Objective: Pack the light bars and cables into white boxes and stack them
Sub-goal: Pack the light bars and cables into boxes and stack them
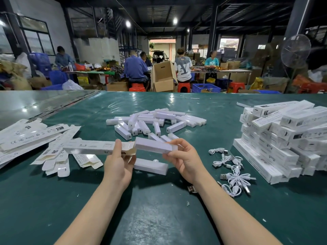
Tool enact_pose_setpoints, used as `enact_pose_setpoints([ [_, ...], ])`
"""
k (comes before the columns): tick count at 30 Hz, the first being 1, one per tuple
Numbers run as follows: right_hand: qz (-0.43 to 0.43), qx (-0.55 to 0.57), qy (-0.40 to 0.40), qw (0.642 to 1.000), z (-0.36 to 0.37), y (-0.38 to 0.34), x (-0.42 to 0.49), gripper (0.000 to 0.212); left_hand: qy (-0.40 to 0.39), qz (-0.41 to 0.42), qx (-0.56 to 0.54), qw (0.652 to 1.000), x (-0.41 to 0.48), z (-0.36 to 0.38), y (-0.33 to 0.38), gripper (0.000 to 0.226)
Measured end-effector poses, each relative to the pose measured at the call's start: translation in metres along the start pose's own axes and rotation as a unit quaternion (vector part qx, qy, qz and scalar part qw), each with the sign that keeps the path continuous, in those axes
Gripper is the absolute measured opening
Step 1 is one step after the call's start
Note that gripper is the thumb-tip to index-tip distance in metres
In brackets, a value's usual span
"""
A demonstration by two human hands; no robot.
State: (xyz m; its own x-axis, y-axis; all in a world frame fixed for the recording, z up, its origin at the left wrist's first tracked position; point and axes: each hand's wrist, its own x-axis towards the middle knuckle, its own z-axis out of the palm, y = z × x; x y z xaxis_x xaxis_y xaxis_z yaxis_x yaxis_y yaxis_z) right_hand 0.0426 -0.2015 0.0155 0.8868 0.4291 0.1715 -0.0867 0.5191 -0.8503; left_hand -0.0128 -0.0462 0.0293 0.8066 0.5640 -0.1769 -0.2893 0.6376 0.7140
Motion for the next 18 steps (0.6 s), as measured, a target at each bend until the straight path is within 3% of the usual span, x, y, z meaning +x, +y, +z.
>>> enact_pose_setpoints([
  [3, 0.004, -0.027, -0.009, 1.0, 0.001, 0.002, -0.001, 0.035, 0.036, 0.013, 0.02, 0.999, -0.001, -0.001, 0.0, 0.024],
  [8, -0.005, -0.167, -0.001, 0.986, 0.005, 0.007, -0.004, 0.035, 0.056, 0.005, -0.016, 0.998, -0.001, -0.003, 0.002, 0.021],
  [12, -0.013, -0.209, 0.024, 0.978, 0.005, 0.005, -0.005, 0.035, 0.02, 0.074, 0.038, 0.996, 0.001, -0.005, -0.001, 0.017],
  [15, -0.021, -0.231, 0.039, 0.972, 0.007, 0.004, -0.007, 0.034, -0.031, 0.151, 0.14, 0.978, 0.001, -0.006, -0.004, 0.009],
  [18, -0.039, -0.252, 0.062, 0.965, 0.01, 0.002, -0.008, 0.035, -0.059, 0.169, 0.19, 0.965, 0.0, -0.006, -0.01, 0.01],
])
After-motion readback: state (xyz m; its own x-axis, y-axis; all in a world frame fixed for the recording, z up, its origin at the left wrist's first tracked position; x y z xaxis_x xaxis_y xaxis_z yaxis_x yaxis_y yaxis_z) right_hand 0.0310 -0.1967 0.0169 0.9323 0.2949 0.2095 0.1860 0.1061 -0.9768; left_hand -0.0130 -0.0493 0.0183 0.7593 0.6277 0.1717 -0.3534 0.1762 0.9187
